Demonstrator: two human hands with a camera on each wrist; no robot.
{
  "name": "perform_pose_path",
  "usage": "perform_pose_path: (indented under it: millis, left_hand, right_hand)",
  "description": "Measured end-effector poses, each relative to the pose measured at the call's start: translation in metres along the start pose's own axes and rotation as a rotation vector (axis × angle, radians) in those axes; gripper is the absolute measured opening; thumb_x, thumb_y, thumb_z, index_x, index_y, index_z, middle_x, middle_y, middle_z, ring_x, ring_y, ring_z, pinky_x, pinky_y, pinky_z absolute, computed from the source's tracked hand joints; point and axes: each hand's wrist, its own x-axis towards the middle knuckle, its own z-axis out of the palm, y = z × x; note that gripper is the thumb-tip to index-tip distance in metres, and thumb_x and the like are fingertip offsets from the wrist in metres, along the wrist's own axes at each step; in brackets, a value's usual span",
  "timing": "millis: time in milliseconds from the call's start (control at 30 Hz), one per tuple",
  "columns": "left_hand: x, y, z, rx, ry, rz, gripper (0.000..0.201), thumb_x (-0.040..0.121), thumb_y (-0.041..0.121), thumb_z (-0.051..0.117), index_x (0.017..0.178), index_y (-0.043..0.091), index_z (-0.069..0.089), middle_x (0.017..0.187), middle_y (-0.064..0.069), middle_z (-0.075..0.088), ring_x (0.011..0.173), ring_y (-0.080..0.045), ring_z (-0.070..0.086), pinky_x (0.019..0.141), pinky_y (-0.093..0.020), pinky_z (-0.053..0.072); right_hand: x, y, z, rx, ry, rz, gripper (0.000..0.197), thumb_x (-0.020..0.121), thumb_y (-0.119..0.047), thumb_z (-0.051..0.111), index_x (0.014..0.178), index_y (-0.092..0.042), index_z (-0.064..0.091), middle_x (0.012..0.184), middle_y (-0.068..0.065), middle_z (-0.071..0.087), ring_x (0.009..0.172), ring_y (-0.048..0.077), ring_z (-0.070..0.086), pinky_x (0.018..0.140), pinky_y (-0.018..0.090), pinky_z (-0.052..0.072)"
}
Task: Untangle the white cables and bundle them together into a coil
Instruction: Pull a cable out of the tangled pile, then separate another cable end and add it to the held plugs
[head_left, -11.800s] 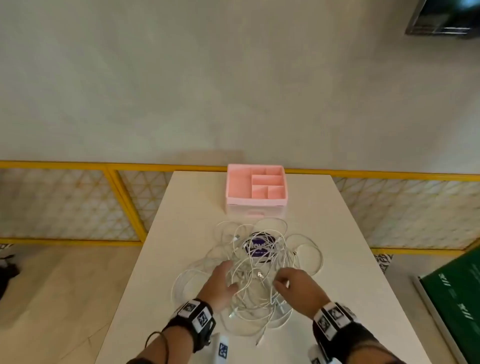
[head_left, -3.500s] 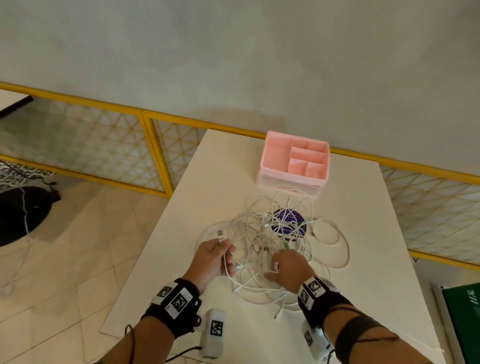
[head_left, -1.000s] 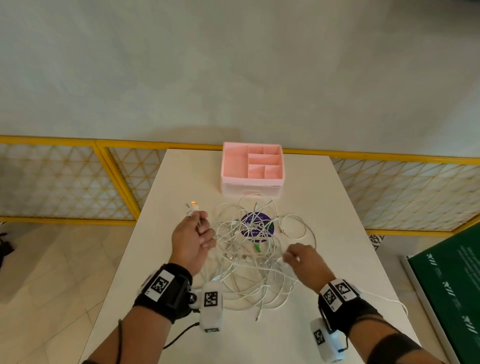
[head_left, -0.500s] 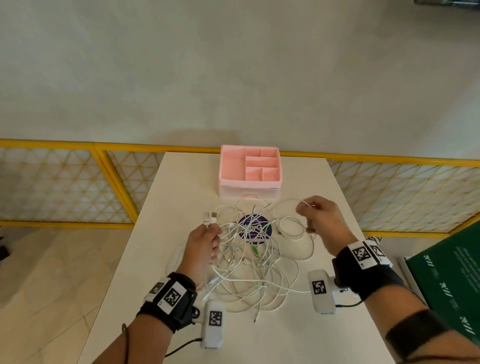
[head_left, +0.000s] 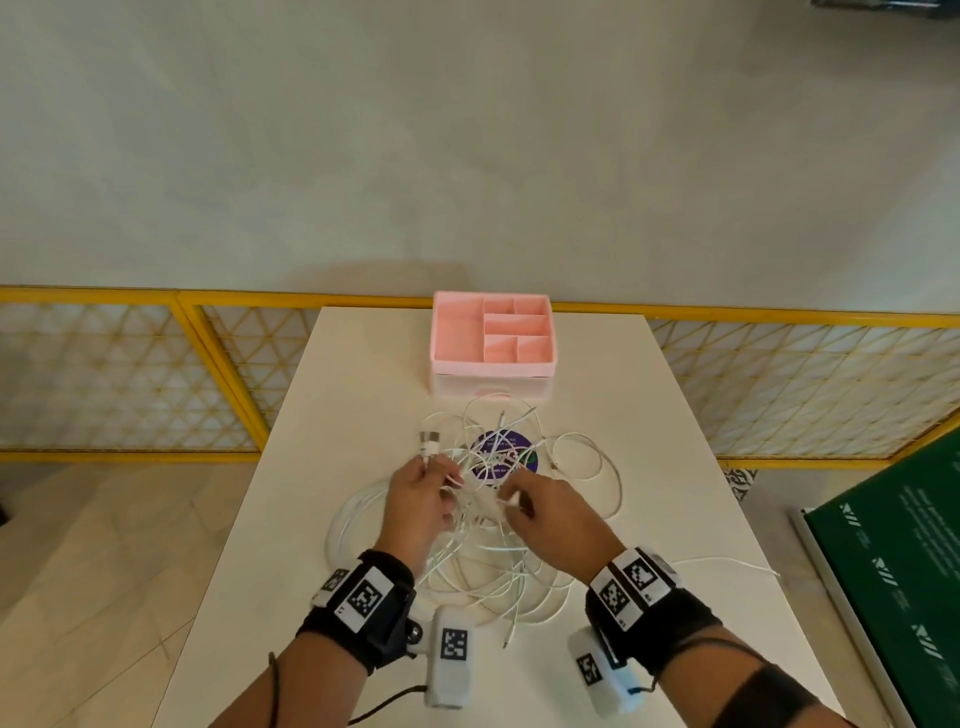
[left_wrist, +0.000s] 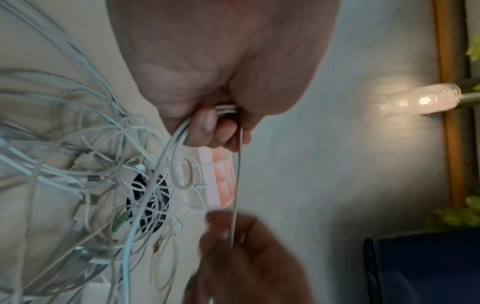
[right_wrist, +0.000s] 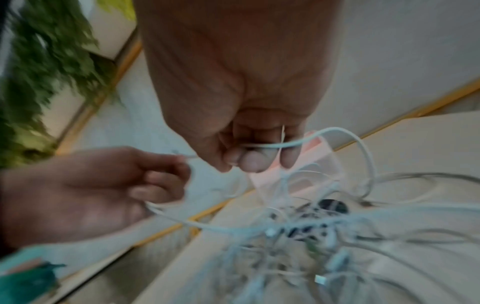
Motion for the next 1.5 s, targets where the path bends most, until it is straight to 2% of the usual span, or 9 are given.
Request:
perform_pose_path:
  millis: [267, 433, 600, 767, 1000, 1167, 1233, 1333, 1500]
  left_hand:
    - [0.022, 0.023, -0.050, -0.400, 0.093, 0.024, 0.034, 0.107, 0.019, 0.037, 0.077, 0.014, 0.050, 0.051, 0.006, 0.043, 0.037, -0.005, 0.034, 0.034, -0.015, 0.025]
    - [0.023, 0.025, -0.057, -0.258, 0.174, 0.070, 0.032, 0.106, 0.019, 0.042, 0.076, 0.013, 0.052, 0.052, 0.006, 0.036, 0.037, -0.005, 0.030, 0.035, -0.017, 0.024]
    - [0.016, 0.010, -0.039, 0.107, 0.127, 0.104, 0.029, 0.105, 0.018, 0.046, 0.082, 0.009, 0.062, 0.057, 0.002, 0.047, 0.048, -0.011, 0.037, 0.043, -0.022, 0.028]
    - [0.014, -0.003, -0.034, 0.158, 0.067, 0.065, 0.032, 0.104, 0.018, 0.049, 0.091, 0.000, 0.072, 0.064, -0.002, 0.053, 0.049, -0.010, 0.040, 0.040, -0.019, 0.029]
    - [0.017, 0.000, -0.045, -0.008, 0.111, 0.001, 0.036, 0.107, 0.023, 0.044, 0.081, 0.004, 0.062, 0.053, 0.002, 0.042, 0.039, -0.008, 0.034, 0.038, -0.019, 0.024]
    - [0.010, 0.005, -0.038, -0.250, -0.036, -0.123, 0.036, 0.106, 0.025, 0.043, 0.075, 0.011, 0.054, 0.052, 0.004, 0.035, 0.041, -0.009, 0.031, 0.040, -0.020, 0.024]
    - [0.002, 0.009, -0.021, -0.328, -0.121, -0.168, 0.035, 0.105, 0.024, 0.042, 0.074, 0.012, 0.053, 0.055, 0.003, 0.032, 0.044, -0.010, 0.030, 0.043, -0.023, 0.025]
    - [-0.004, 0.012, 0.006, -0.394, -0.226, -0.226, 0.030, 0.101, 0.023, 0.041, 0.074, 0.013, 0.049, 0.059, 0.003, 0.030, 0.049, -0.012, 0.027, 0.046, -0.024, 0.025]
    - [-0.009, 0.007, 0.036, -0.356, -0.263, -0.150, 0.030, 0.106, 0.021, 0.039, 0.084, 0.007, 0.053, 0.063, -0.004, 0.040, 0.055, -0.017, 0.042, 0.053, -0.030, 0.043]
  right_hand:
    - [-0.007, 0.104, -0.010, -0.317, 0.219, 0.461, 0.013, 0.094, -0.017, 0.057, 0.099, -0.021, 0.068, 0.109, 0.007, 0.057, 0.104, 0.031, 0.053, 0.088, 0.037, 0.047]
    - [0.003, 0.103, -0.028, 0.610, 0.373, 0.649, 0.031, 0.086, 0.016, 0.039, 0.090, 0.006, 0.068, 0.088, 0.027, 0.067, 0.069, 0.029, 0.064, 0.063, 0.032, 0.051]
    - [0.019, 0.047, -0.066, 1.139, 0.601, 0.321, 0.023, 0.095, 0.007, 0.045, 0.099, 0.007, 0.068, 0.089, 0.017, 0.070, 0.069, 0.026, 0.067, 0.063, 0.030, 0.056]
    - [0.029, 0.049, -0.112, 0.908, 0.797, 0.236, 0.030, 0.094, 0.009, 0.045, 0.096, -0.009, 0.069, 0.091, 0.007, 0.070, 0.065, 0.015, 0.062, 0.058, 0.024, 0.052]
    - [-0.050, 0.159, -0.185, 0.348, 1.029, 0.788, 0.041, 0.093, 0.003, 0.042, 0.114, -0.017, 0.070, 0.112, 0.003, 0.066, 0.081, 0.026, 0.063, 0.069, 0.028, 0.050]
    - [-0.090, 0.207, -0.189, -0.005, 0.579, 1.247, 0.065, 0.085, -0.036, 0.055, 0.140, -0.003, 0.043, 0.133, 0.026, 0.049, 0.108, 0.044, 0.055, 0.090, 0.052, 0.049]
    - [-0.080, 0.179, -0.161, -0.107, 0.511, 1.143, 0.069, 0.090, -0.042, 0.061, 0.146, -0.010, 0.035, 0.140, 0.023, 0.044, 0.120, 0.044, 0.049, 0.097, 0.053, 0.045]
    - [-0.048, 0.117, -0.112, 0.177, 0.415, 0.616, 0.054, 0.091, -0.041, 0.068, 0.136, -0.015, 0.055, 0.132, 0.010, 0.061, 0.113, 0.023, 0.059, 0.093, 0.031, 0.047]
    - [-0.018, 0.004, -0.019, 0.366, -0.136, 0.037, 0.057, 0.082, -0.056, 0.072, 0.132, -0.038, 0.052, 0.112, -0.013, 0.069, 0.105, -0.001, 0.064, 0.094, 0.025, 0.050]
